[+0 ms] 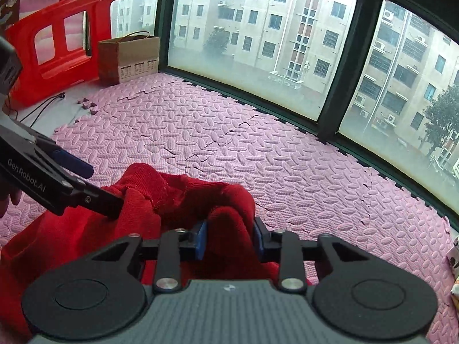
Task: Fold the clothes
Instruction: 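Grasp the red pants waistband with the right tool while the left tool grasps beside it, then lift the red pants up with both tools and shake them out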
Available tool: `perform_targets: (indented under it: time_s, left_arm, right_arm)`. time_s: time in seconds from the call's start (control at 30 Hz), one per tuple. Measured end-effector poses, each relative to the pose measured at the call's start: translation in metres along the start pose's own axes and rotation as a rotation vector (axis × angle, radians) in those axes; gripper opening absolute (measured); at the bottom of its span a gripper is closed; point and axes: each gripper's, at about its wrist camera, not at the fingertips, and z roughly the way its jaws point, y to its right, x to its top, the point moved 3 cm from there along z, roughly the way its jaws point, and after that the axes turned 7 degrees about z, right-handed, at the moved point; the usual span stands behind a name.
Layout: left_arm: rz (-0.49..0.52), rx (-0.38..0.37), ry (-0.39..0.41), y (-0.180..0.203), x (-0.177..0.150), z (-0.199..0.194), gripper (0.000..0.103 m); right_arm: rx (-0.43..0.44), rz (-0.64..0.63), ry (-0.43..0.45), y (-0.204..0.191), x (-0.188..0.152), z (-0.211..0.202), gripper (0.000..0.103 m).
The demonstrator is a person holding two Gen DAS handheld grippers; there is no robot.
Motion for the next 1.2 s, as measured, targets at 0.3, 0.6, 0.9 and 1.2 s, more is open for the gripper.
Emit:
perform_targets:
  time_s: [0.3, 0.6, 0.9, 1.2]
  left_arm:
    - [0.008, -0.130, 0.037, 0.002, 0.001, -0.006, 0.099]
    - [-0.012, -0.335, 0.072, 0.008, -0.001, -0.005, 0.071]
    - [-0.080, -0.430, 0.082, 0.000, -0.005, -0.002, 0.059]
    - [-0.171, -0.457, 0.092, -0.014, -0.009, -0.002, 0.060]
  right_arm:
    - [0.017, 0.163, 0.096, 0.039, -0.002, -0.042, 0.024]
    - [0.017, 0.266, 0.128, 0.061, -0.022, -0.072, 0.023]
    - [0.029, 0.315, 0.126, 0.067, -0.025, -0.074, 0.023]
    - [0.038, 0.322, 0.125, 0.065, -0.025, -0.073, 0.023]
